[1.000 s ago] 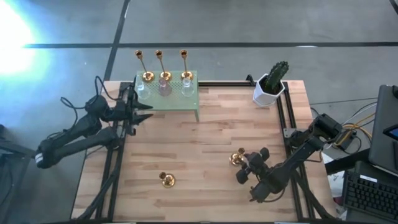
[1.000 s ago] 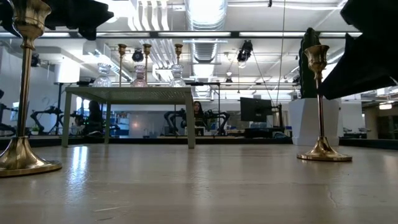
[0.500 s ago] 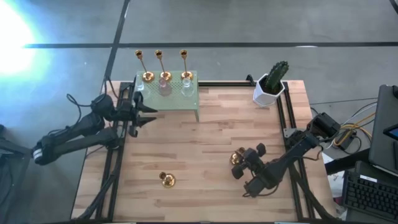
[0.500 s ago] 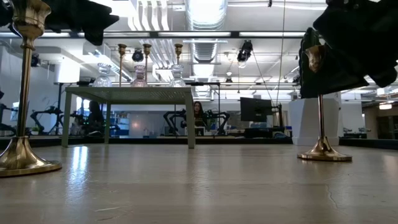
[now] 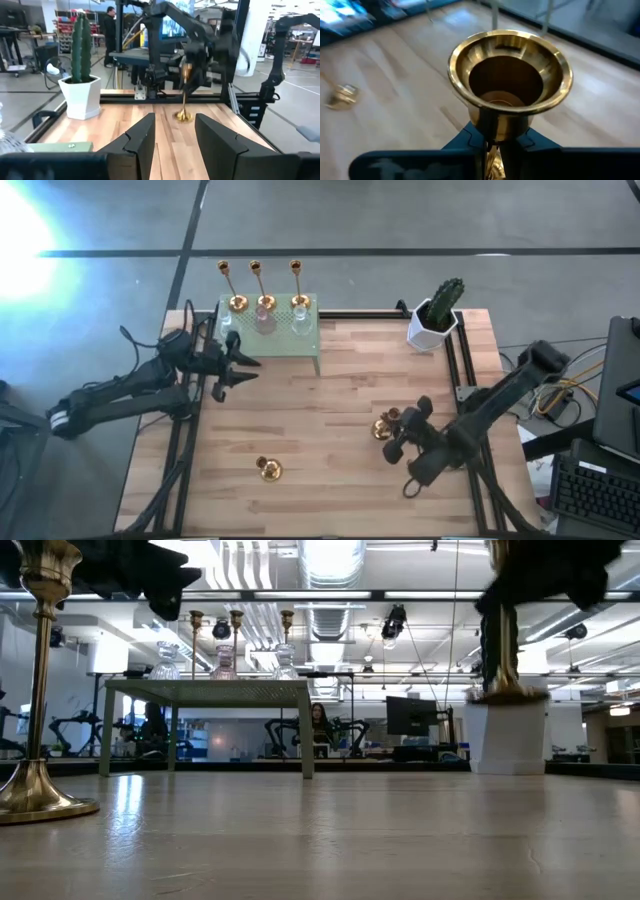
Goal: Pick & Place candle stick holders
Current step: Put the golden candle holder on the shelf
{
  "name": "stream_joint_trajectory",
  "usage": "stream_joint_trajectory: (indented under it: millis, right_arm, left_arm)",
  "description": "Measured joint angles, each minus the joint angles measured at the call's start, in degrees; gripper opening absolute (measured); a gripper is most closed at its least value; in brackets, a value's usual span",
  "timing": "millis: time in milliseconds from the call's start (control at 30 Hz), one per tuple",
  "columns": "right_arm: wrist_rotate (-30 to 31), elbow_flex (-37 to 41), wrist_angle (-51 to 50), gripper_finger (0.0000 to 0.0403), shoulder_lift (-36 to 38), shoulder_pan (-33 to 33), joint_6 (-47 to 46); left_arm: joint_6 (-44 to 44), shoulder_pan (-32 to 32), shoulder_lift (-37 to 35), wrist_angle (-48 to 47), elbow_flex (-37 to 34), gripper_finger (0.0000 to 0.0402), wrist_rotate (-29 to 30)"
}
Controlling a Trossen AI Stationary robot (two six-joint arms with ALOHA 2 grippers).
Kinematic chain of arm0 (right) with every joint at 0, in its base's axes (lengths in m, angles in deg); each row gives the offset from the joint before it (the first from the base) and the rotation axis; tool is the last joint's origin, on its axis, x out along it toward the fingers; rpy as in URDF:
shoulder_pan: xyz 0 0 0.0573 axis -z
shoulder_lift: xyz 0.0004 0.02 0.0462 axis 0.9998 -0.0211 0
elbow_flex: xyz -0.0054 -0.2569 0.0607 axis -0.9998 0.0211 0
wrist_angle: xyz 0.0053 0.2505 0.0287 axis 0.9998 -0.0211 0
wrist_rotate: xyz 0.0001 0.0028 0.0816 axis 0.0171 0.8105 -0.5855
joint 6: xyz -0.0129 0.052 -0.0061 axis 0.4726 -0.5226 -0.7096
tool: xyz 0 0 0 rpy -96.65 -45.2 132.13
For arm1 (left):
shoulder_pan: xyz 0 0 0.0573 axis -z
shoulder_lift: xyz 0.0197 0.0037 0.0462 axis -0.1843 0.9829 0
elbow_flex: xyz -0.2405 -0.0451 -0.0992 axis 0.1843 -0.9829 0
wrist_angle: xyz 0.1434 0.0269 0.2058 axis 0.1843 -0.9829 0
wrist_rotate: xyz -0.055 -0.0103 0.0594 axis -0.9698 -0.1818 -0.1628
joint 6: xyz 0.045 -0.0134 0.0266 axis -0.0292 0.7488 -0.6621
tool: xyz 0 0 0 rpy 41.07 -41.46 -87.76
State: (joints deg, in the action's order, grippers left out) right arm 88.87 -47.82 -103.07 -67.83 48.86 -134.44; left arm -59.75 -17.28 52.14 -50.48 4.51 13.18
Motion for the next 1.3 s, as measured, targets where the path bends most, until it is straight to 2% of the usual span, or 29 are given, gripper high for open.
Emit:
stream_joint_trajectory:
  millis: [67,167,267,367,600,833,900,1067,1300]
  right_arm:
    - [-0.8,0.0,5.0,0.002,4.0,0.8,7.9]
    - [-5.5,0.0,16.9,0.002,8.7,3.1,24.2]
    - [-12.4,0.0,29.1,0.002,10.7,6.9,40.6]
    - [-20.0,0.0,35.0,0.002,11.4,11.7,49.1]
    - [-39.6,-0.8,43.0,0.002,7.0,23.6,55.7]
    - [-53.9,-11.9,43.1,0.002,-4.1,31.0,63.7]
    - [-56.2,-16.5,40.9,0.002,-7.1,32.1,66.3]
    - [-57.3,-26.7,33.2,0.002,-13.8,34.2,70.3]
    - [-60.4,-36.5,30.9,0.002,-19.4,35.7,74.8]
  left_arm:
    - [-0.3,0.7,1.1,0.8,0.0,0.0145,0.0]
    - [-0.4,1.7,2.7,2.2,0.0,0.0145,0.0]
    - [-0.4,2.5,4.1,3.8,0.0,0.0145,-0.1]
    - [-0.4,3.1,4.9,5.0,0.0,0.0145,-0.1]
    - [0.9,4.1,7.2,5.1,1.2,0.0145,-0.1]
    - [1.3,5.7,11.5,5.1,2.9,0.0145,0.1]
    - [1.4,6.4,12.7,5.0,3.6,0.0145,0.1]
    - [1.7,8.9,15.0,5.1,5.6,0.0145,0.0]
    - [2.0,13.4,18.9,5.1,6.8,0.0145,0.0]
